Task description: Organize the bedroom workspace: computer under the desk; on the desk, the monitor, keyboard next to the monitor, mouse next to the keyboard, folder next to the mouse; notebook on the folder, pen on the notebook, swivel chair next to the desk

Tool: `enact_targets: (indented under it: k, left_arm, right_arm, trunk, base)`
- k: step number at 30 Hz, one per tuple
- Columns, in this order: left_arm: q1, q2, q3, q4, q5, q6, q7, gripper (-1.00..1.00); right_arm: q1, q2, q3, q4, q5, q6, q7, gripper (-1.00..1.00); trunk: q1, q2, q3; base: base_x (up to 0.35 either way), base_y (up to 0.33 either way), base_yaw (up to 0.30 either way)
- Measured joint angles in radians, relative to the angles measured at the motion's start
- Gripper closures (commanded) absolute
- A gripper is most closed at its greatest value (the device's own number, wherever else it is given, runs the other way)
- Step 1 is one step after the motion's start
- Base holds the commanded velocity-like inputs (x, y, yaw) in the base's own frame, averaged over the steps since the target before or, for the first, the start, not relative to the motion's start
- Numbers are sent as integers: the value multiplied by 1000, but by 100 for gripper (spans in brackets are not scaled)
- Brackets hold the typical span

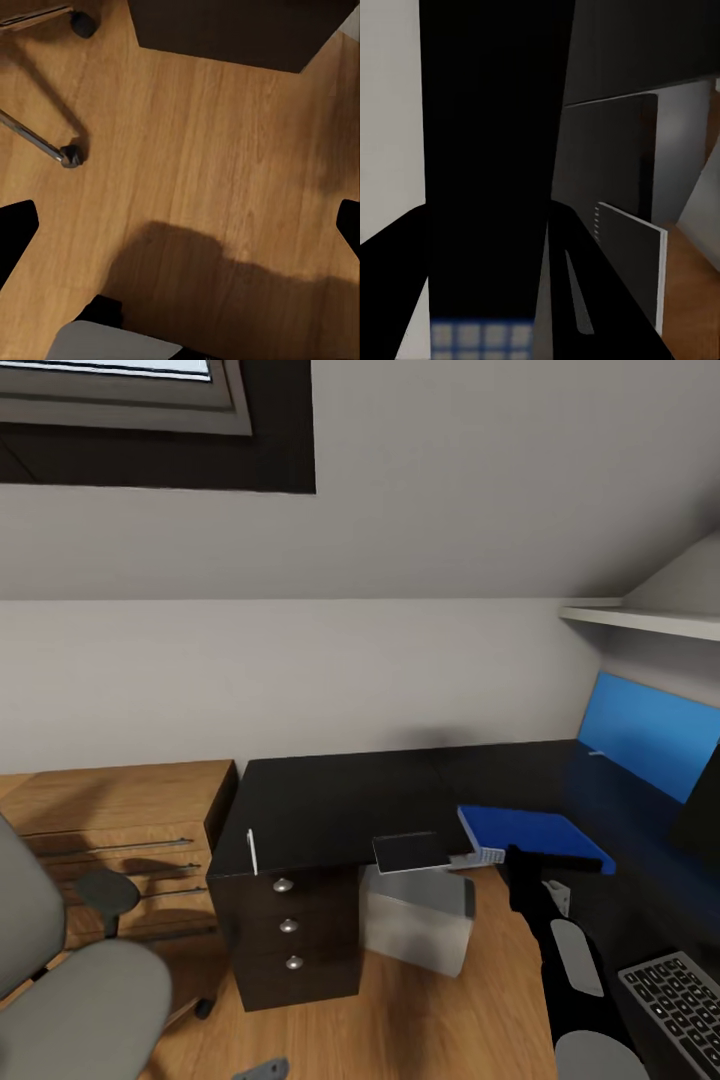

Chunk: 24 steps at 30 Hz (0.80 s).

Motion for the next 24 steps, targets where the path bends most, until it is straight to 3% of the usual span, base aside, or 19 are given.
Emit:
enact_targets:
  k: [11,12,24]
  left_arm:
    - [-1,0,0,2,2,0,-1,-100]
    - [0,0,0,2,2,0,-1,-100]
    - [-1,0,0,2,0,0,-1,-100]
  right_arm:
    - [0,-15,4,44,7,-53,-3,100]
    - [0,-17,2,50,10,-169,-3,100]
    - [-7,-60,1,104,9,-288,-3,100]
  trunk:
    - [0,0,0]
    - [0,0,0]
    - [0,0,0]
  base:
    - [220,-28,0]
    - [34,-12,0]
    - [4,-1,0]
